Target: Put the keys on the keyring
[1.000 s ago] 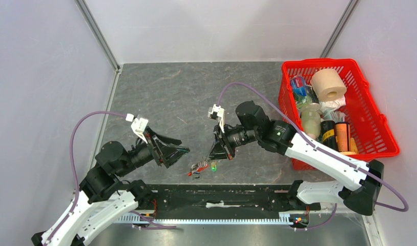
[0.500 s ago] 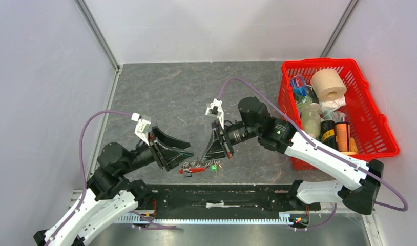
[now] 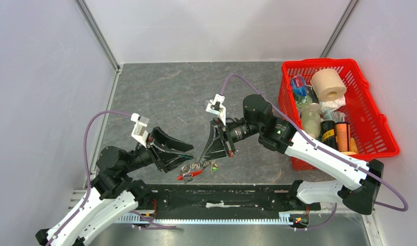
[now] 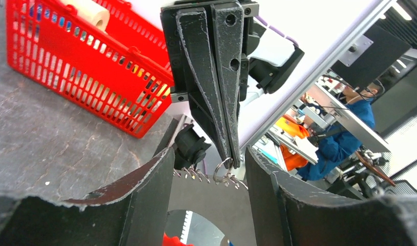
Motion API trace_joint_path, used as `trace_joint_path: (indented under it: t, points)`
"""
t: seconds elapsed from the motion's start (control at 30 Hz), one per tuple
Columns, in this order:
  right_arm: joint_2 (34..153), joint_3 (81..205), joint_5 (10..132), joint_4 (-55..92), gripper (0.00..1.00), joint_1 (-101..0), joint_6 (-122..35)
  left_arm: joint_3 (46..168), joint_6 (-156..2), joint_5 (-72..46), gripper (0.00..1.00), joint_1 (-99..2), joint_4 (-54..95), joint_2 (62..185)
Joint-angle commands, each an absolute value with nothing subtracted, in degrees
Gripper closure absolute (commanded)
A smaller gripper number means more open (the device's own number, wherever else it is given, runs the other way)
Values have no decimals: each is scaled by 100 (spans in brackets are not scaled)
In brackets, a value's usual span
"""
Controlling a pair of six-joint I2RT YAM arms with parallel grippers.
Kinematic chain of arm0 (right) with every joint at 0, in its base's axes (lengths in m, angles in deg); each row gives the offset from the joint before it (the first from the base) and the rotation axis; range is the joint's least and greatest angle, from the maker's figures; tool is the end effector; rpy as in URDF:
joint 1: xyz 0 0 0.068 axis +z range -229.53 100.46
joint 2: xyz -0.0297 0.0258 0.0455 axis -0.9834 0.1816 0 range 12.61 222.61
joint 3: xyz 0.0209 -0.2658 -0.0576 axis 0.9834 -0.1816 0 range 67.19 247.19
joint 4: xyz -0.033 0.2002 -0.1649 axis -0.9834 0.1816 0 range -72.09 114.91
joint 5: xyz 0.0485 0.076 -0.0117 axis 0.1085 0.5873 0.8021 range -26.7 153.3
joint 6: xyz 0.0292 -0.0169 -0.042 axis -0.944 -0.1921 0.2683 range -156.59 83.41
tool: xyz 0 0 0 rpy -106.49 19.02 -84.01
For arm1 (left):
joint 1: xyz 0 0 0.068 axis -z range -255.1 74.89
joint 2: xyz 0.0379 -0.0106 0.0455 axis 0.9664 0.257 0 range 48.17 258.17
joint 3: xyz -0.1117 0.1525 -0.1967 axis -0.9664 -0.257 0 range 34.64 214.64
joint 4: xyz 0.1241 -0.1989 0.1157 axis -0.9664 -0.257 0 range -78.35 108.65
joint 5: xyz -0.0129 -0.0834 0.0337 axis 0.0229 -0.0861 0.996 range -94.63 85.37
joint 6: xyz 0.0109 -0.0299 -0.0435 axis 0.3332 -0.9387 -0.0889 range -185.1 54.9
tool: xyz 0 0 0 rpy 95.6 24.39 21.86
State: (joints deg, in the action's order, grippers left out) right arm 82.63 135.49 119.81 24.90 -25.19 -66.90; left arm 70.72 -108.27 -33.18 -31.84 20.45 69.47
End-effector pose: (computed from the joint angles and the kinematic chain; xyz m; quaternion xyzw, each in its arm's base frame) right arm 0.1327 0.2359 0.4001 -0.4408 0.5895 0.6519 0.1823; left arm 0.0586 -0.0784 0.3600 0.1981 0.5791 -0.6395 0.4652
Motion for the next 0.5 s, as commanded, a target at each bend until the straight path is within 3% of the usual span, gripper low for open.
trace_joint_path:
  t: [0.0,0.2,0.47]
  points:
    - [8134,13813,12362,1760,100,-2531,-7064,6937,-11196,-3663,41,-3151,2869,6941]
    - [8154,13841,12486,1433,100,-2526,-7290,6810,-11393,-3819,49,-3143,3208,6999]
    - [8194,13883,12625,1014,100,-2530,-7571,6723,-11665,-4023,52,-3143,3750,7034]
